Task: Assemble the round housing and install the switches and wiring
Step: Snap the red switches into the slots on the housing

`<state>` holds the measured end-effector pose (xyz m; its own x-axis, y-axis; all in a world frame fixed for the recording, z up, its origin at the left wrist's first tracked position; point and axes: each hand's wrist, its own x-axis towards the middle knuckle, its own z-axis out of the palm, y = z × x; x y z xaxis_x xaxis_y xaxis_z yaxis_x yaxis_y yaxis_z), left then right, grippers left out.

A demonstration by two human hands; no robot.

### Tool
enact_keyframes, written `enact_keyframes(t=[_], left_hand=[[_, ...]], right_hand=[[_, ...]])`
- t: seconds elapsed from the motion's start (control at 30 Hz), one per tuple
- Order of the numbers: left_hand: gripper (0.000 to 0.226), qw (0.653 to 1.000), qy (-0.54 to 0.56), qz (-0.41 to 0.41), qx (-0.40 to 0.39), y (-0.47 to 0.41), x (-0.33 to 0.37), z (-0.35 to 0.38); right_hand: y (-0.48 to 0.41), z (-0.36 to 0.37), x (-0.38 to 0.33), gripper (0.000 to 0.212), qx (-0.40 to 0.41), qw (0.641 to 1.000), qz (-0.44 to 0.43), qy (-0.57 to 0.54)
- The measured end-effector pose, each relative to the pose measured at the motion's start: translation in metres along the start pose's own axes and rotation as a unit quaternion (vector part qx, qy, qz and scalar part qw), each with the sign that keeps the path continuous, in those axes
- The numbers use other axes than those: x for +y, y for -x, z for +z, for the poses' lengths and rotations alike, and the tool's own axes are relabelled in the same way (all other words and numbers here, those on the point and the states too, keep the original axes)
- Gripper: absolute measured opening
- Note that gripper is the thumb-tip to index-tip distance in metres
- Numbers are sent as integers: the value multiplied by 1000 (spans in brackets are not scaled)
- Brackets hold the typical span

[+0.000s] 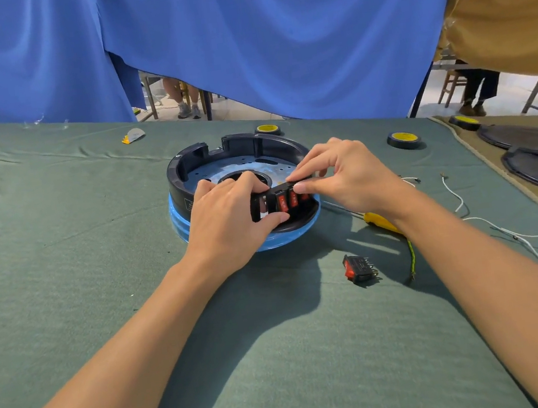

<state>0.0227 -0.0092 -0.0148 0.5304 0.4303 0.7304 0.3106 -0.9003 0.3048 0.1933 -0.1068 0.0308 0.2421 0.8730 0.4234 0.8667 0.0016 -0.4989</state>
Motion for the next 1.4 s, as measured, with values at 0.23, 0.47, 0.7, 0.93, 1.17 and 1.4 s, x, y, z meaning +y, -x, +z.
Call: enact_keyframes(t=[0.23,0.47,0.7,0.93,1.17,1.4], left_hand=[[41,1000,9,-7,-21,-1,-1,-2],[35,999,5,-31,-43,-4,0,-3],[31,998,7,-41,-41,-6,2,-1],[32,998,47,-26,-13,-2,-2,0],[25,998,41,-30,25,-2,0,2],[23,998,26,-37,49,-1,1,4]], right_hand=[[3,0,-8,13,-4,1000,-16,9],[2,9,-16,14,-8,999,-34,-11],[2,11,-15,15,1,999,-31,-22],[1,13,-14,12,14,999,-31,-19],[-4,6,-15,5,-26,997,0,-69],[5,-5,0,13,-3,996,27,-87]])
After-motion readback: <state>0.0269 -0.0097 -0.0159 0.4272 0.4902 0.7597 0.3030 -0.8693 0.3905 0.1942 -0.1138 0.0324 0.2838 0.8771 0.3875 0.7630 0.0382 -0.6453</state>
